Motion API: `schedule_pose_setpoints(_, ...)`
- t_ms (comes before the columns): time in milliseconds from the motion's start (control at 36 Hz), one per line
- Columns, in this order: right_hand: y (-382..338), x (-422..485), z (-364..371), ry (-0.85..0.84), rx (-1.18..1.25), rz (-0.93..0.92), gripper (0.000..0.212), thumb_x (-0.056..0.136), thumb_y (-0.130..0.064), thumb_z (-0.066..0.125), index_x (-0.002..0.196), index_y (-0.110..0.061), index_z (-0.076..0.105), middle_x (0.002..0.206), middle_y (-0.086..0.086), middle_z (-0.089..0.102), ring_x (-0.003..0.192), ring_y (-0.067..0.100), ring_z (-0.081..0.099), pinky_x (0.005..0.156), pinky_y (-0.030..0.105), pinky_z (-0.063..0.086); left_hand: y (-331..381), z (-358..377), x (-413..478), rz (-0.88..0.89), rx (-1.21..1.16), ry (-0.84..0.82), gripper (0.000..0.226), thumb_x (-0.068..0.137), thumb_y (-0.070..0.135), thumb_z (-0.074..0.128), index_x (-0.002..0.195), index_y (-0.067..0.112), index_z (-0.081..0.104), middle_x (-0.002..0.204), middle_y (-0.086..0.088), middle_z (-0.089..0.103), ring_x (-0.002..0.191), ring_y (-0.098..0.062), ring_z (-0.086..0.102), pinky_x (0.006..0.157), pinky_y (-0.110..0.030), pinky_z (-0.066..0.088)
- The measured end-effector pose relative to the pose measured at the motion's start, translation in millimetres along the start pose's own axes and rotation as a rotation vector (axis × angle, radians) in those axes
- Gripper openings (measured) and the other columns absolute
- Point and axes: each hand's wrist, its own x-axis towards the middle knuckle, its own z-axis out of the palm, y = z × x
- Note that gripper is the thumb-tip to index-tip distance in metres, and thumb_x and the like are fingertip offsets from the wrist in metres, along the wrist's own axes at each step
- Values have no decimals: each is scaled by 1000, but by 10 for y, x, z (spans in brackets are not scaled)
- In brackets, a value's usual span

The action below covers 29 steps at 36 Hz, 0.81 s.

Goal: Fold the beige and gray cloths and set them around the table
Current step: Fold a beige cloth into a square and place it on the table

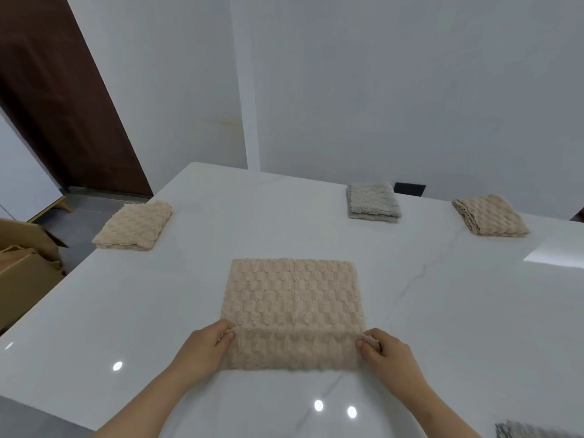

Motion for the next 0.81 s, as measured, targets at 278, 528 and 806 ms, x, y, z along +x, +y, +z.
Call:
schedule_pose_setpoints(278,82,-6,-69,-112,-25,63,21,88,-24,58,81,-6,64,68,-4,57,64,9,51,59,18,39,-6,-97,-10,-136,-163,-39,15,84,30,65,94,21,58,76,4,55,68,-8,51,58,-20,38)
schedule_pose_setpoints(528,-58,190,-176,61,218,57,17,87,-17,60,80,-4,67,72,7,63,68,16,54,64,26,41,156,-370,195,-143,-461,-48,17,82,-2,64,89,14,64,63,4,72,66,-8,68,57,-15,53)
schedule_pose_setpoints(806,-148,606,-172,149,369,153,22,87,-19,58,80,1,63,69,9,56,67,21,51,66,34,40,369,-333,668,-154,-426,140,22,87,12,62,65,12,59,41,10,47,49,-13,42,50,-23,34)
